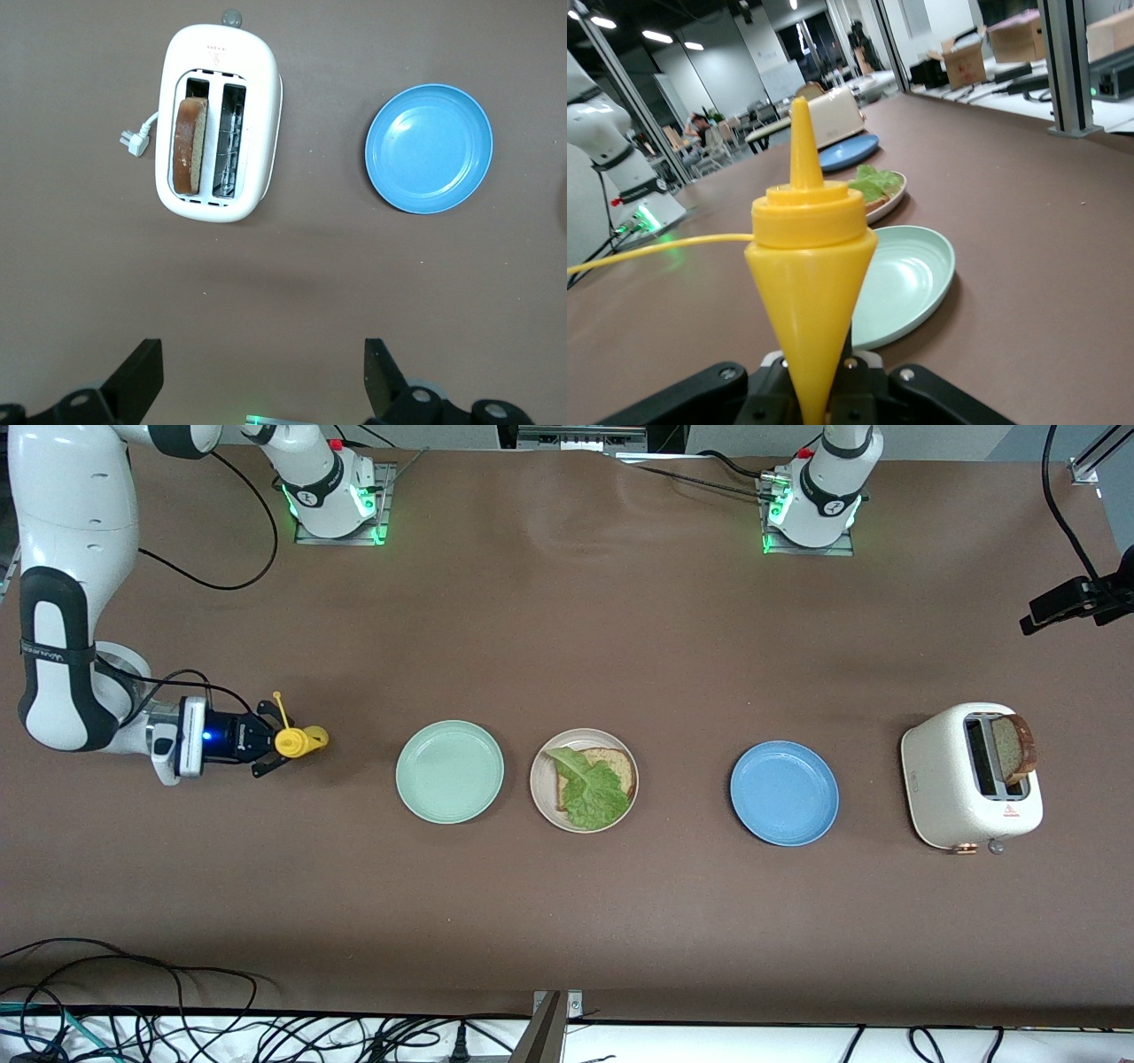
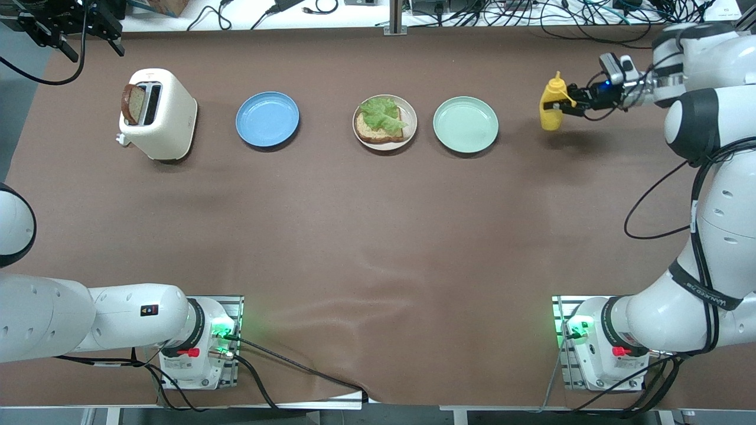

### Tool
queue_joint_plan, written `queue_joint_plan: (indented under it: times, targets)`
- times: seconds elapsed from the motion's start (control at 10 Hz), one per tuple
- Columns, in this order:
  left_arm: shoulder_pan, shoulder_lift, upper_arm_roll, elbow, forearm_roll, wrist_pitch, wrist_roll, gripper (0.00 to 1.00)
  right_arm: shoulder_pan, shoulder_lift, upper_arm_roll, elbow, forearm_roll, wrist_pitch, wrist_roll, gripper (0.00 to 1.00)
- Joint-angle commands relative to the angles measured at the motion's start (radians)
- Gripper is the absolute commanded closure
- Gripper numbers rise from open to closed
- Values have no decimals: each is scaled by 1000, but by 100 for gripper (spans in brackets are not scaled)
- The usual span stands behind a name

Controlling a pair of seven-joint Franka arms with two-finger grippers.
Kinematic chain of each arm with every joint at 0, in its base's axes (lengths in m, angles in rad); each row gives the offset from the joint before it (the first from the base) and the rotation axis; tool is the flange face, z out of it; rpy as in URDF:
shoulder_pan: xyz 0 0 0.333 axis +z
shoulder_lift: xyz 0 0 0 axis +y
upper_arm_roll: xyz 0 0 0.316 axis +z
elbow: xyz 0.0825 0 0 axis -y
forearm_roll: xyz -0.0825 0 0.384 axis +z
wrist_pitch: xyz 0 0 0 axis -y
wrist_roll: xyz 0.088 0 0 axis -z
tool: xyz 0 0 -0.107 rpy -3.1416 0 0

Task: Make sandwich on beige plate with both arms
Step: 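Carry the mustard bottle with the right gripper toward the beige plate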

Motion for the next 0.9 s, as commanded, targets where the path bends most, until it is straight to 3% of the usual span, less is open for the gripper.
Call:
queue_joint_plan:
  times: [0.0, 0.2, 0.4, 0.6, 0.8]
  targets:
    - [8, 9, -3, 23, -22, -8, 5, 0, 94, -28, -10, 39, 3, 97, 122, 100]
    - [9, 9, -3, 23, -23, -8, 5, 0, 185, -50, -35, 80, -43, 189, 262, 100]
    - [8, 9, -3, 23, -23, -8, 5, 0, 228, -53, -21, 187, -176, 258, 465, 100]
    - [8, 9, -3, 23, -22, -8, 5, 0, 230, -53, 57, 342, -364, 269, 743, 100]
    - [9, 9, -3, 21, -23, -8, 5, 0, 229, -53, 184, 425, -536, 348, 1014, 100]
